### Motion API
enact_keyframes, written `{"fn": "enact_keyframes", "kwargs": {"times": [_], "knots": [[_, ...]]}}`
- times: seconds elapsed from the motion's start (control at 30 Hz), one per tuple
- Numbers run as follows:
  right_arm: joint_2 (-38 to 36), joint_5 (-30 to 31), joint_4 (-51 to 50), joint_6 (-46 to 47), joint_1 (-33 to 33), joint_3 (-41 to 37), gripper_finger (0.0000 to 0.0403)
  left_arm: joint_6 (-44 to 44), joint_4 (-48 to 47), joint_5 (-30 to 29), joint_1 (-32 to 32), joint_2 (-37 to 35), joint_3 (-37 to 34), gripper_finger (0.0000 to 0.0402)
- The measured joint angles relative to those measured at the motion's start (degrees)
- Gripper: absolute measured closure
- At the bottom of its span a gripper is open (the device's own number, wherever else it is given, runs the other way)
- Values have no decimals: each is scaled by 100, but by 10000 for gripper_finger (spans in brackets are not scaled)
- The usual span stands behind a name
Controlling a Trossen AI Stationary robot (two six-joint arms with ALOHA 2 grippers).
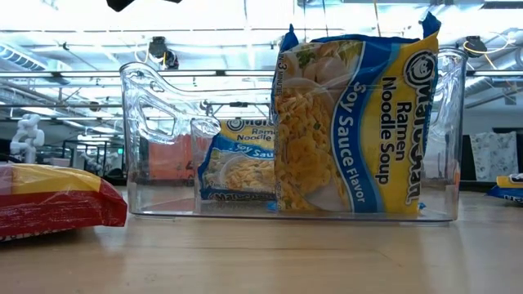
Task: Sort Maruchan noodles
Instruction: Put the blue noodle pack into the bottom transparent bin
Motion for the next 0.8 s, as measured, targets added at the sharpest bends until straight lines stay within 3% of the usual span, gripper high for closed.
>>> {"fn": "enact_keyframes", "kwargs": {"times": [0.13, 0.23, 0.8], "knots": [[0, -583, -1083, 395, 31, 0, 279, 32, 81, -1, -61, 1, 0, 227], [0, -658, -1474, 410, 38, -1, 274, 275, 280, 0, -81, 0, 0, 227], [7, -688, -832, -116, 61, -1229, 154, 2080, 910, 5, 180, 2, 0, 227]]}}
